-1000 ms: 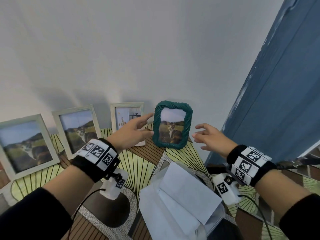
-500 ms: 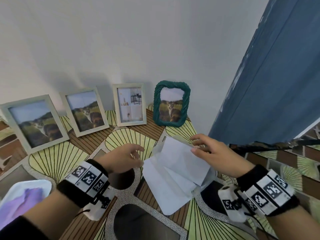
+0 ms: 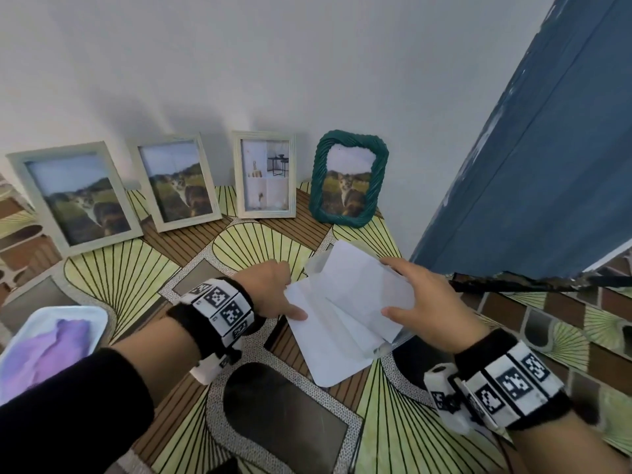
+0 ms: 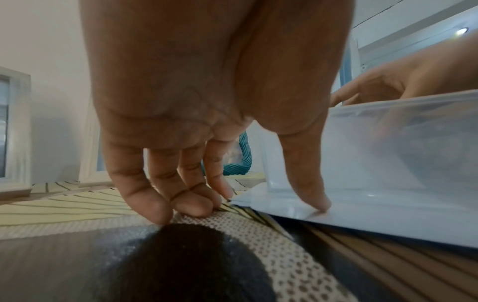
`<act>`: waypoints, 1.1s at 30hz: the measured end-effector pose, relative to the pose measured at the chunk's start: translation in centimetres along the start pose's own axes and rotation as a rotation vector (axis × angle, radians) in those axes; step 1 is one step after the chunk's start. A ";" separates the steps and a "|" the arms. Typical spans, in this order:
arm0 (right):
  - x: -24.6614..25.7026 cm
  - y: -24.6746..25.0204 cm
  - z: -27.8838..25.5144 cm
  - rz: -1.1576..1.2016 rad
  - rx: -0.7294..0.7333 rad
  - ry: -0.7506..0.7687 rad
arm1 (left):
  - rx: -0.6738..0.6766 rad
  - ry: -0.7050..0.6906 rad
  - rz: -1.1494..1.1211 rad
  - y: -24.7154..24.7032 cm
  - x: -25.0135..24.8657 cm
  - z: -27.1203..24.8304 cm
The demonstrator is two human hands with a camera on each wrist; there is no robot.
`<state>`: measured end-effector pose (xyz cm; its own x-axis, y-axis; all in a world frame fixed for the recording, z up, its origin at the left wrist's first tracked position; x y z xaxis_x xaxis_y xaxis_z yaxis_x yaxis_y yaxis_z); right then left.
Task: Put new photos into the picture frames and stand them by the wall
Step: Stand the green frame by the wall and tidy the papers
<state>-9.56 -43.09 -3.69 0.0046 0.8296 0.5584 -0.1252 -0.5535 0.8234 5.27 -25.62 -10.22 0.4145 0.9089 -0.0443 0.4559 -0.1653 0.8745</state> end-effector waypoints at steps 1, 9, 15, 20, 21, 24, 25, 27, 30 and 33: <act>-0.1 0.1 0.0 -0.007 -0.022 0.003 | -0.001 0.008 -0.004 -0.1 -0.1 0.1; -0.7 -0.5 -0.4 -0.102 -0.060 0.000 | -0.007 0.023 -0.042 0.3 -0.8 0.4; -0.4 -0.1 -0.7 -0.122 -0.141 0.003 | 0.007 0.026 -0.070 0.3 -1.1 0.3; -0.3 -0.1 -1.1 -0.119 -0.161 0.006 | 0.014 0.025 -0.135 0.2 -1.0 0.3; -0.4 -0.1 -1.1 -0.121 -0.162 0.005 | 0.019 0.029 -0.138 0.2 -1.0 0.3; -0.5 0.0 -1.3 -0.101 -0.178 0.012 | 0.021 0.039 -0.158 0.2 -1.1 0.3; -0.5 0.0 -1.3 -0.096 -0.184 0.016 | 0.027 0.041 -0.165 0.2 -1.1 0.2; -0.5 0.1 -1.4 -0.099 -0.192 0.019 | 0.043 0.036 -0.169 0.3 -1.3 0.0; -0.5 0.2 -1.5 -0.099 -0.199 0.014 | 0.064 0.017 -0.194 0.3 -1.3 -0.1; -0.5 0.7 -1.8 -0.090 -0.220 0.013 | 0.046 0.023 -0.270 0.5 -0.5 -0.2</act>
<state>-11.45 -43.71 -3.58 0.0130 0.8764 0.4814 -0.3383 -0.4492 0.8269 5.19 -26.07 -9.68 0.2556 0.9307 -0.2618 0.5827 0.0677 0.8098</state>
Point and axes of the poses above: each hand's wrist, its own z-axis towards the middle knuckle, its own y-axis out of the back of the hand, x = y × z, the point moved 10 cm from there along z, towards the middle knuckle, and after that the axes turned 15 degrees about y, right-handed, at the moved point
